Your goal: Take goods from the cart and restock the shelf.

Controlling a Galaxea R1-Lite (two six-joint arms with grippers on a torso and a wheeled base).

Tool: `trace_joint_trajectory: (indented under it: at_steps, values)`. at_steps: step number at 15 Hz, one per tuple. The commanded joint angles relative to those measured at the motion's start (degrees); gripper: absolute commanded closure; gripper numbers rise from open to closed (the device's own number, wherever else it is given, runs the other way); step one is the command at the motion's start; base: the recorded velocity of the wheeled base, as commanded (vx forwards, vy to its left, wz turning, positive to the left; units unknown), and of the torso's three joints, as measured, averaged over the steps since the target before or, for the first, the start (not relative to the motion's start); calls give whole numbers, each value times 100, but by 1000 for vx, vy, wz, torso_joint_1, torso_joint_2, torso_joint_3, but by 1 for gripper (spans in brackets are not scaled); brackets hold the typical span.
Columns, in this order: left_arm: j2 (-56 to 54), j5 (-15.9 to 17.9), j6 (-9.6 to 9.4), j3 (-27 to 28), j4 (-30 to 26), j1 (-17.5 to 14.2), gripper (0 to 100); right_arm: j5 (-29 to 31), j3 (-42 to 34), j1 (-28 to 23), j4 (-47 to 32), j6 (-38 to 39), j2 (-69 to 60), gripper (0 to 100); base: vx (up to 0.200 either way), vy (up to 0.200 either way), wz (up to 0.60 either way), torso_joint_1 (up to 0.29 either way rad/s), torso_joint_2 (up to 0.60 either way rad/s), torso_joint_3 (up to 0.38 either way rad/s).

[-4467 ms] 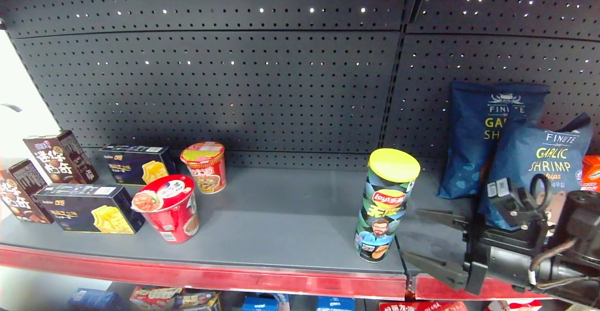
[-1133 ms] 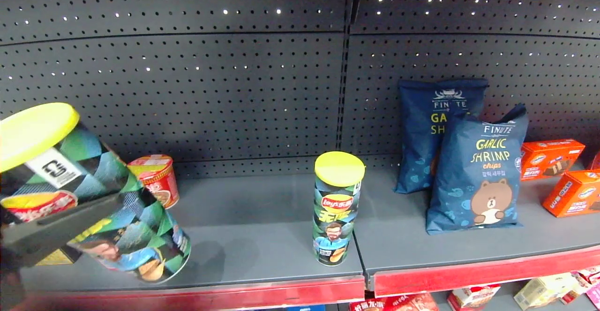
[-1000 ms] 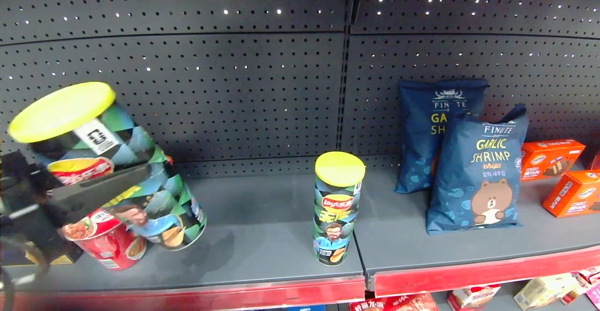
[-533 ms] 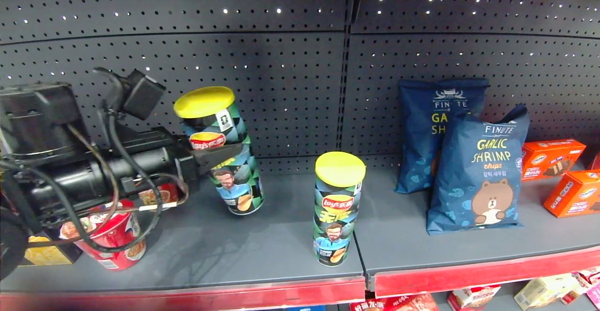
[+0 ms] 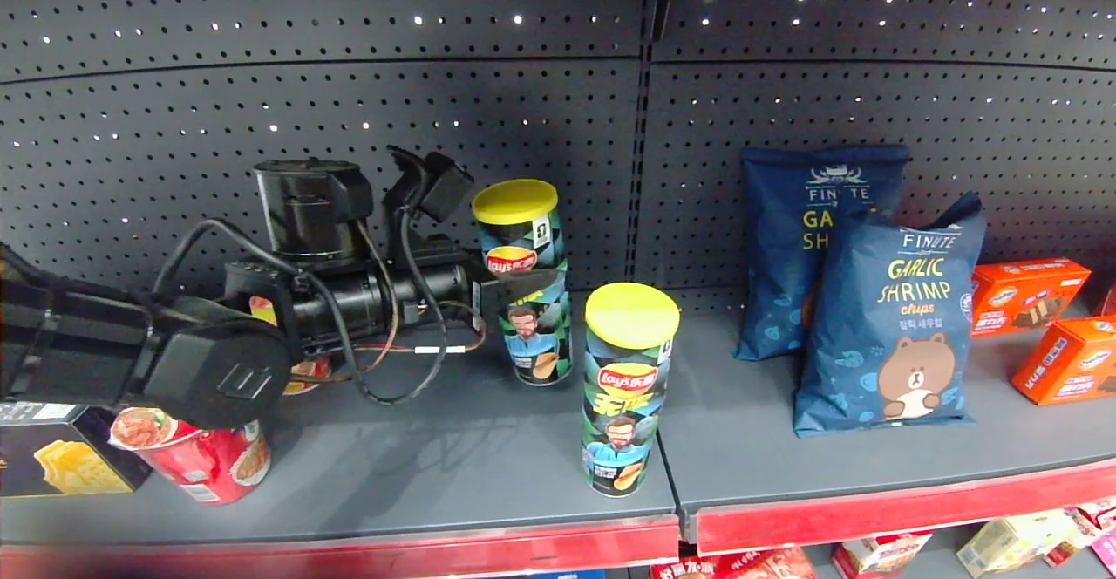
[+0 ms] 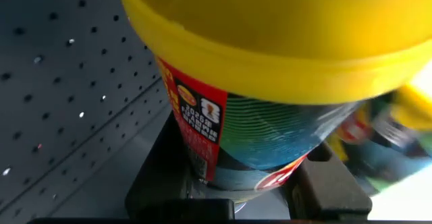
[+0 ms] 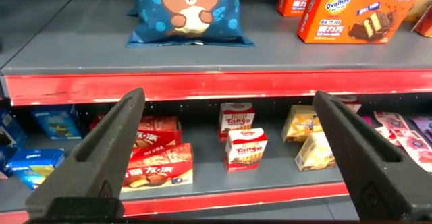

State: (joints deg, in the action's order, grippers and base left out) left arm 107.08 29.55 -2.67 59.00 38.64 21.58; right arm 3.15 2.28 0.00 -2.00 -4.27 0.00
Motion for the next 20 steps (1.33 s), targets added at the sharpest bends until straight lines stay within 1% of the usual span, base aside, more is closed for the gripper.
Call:
trace_joint_trajectory:
  at_steps: [1,3,7,11,16,20]
  values:
    - [454,-11,-111,305,-6,83,100,-7,1,0,-2,-22,18,0,0,0,0,0,0,0]
    - [630,-11,-164,472,-6,83,100,-33,1,0,-2,-39,9,0,0,0,0,0,0,0]
    - [911,-11,-164,744,-6,83,100,-77,1,0,-2,-127,18,0,0,0,0,0,0,0]
    - [1227,-28,-164,1184,-59,92,100,-130,1,0,-2,-215,18,0,0,0,0,0,0,0]
    - [1473,-55,-155,1316,-50,171,100,-139,1,0,-2,-215,9,0,0,0,0,0,0,0]
    - [1667,-90,-155,1632,-68,224,100,-139,1,0,-2,-215,18,0,0,0,0,0,0,0]
